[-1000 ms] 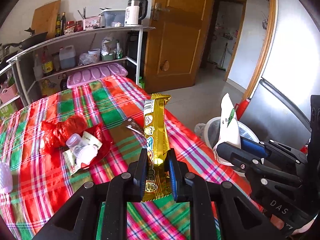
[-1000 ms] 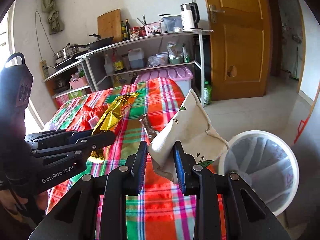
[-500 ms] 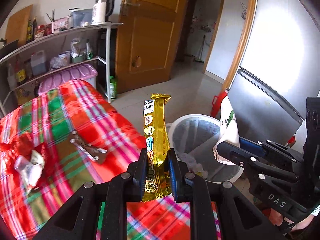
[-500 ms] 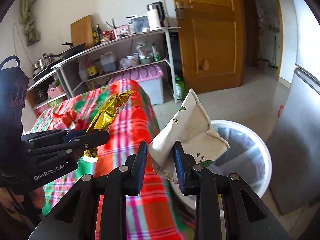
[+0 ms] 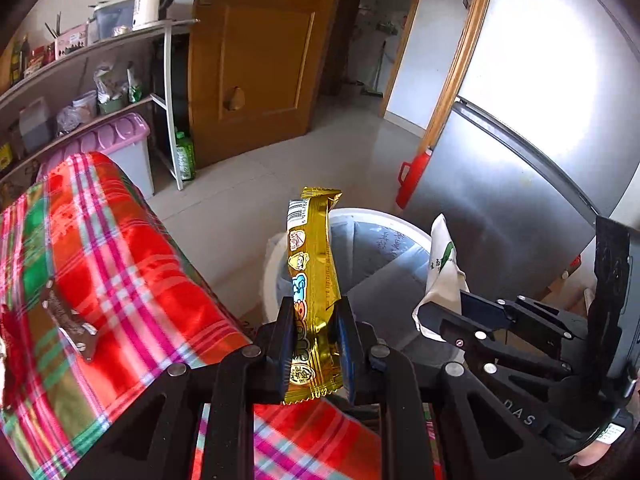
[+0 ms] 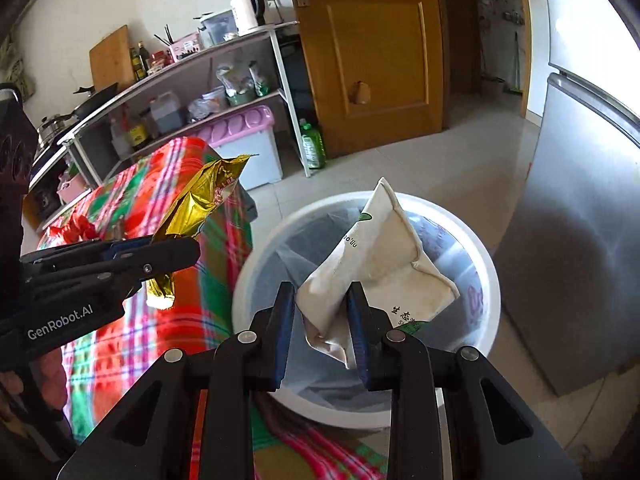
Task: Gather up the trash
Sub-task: 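Open both tools to drop the wrapper and paper bag into the bin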
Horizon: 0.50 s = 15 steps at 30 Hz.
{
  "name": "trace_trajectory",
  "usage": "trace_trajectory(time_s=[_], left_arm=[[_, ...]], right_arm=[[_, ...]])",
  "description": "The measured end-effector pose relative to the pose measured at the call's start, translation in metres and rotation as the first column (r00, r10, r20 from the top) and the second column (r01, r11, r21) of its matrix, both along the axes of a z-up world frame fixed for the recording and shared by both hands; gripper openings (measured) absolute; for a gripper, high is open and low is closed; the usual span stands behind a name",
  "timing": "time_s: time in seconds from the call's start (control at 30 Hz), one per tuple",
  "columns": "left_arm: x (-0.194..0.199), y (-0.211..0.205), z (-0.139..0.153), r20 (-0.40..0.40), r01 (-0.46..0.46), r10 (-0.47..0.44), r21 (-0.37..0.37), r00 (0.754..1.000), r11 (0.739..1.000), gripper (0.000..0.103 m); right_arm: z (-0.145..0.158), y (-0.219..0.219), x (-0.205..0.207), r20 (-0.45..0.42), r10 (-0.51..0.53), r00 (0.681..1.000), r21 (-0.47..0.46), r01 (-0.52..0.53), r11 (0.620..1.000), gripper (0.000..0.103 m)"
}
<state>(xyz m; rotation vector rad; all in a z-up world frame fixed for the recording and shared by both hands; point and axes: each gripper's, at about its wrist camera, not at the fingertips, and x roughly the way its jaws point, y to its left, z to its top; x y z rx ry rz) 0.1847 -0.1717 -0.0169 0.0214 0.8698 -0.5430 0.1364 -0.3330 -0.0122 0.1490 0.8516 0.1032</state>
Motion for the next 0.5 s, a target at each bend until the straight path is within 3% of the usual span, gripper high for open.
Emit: trace_trajectory(time_s=[0.13, 0.37, 0.43, 0.5], left_arm=[[0.004, -0.013, -0.009, -0.019, 0.013, -0.013, 0.011, 1.000, 1.000, 0.021], [0.015, -0.023, -0.027, -0.068, 0.013, -0.011, 0.031, 0.998, 0.999, 0.035], [0.014, -0.024, -0.027, -0.068, 0.016, -0.013, 0.031, 0.998, 0.999, 0.037], [0.014, -0.023, -0.026, -0.069, 0.014, -0.012, 0.029, 0.998, 0.999, 0.037]], right_arm=[[-0.013, -0.007, 0.008, -0.032, -0.010, 0.999, -0.006, 0.010, 1.000, 0.029], [-0.028, -0.016, 0.013, -0.083, -0.042, 0.996, -0.035, 0.039, 0.999, 0.030], [-0.030, -0.018, 0.013, -0.088, -0.049, 0.995, -0.040, 0.046, 0.998, 0.035], [-0.031, -0.020, 0.013, -0.086, -0.053, 0.995, -0.033, 0.050, 0.998, 0.050]])
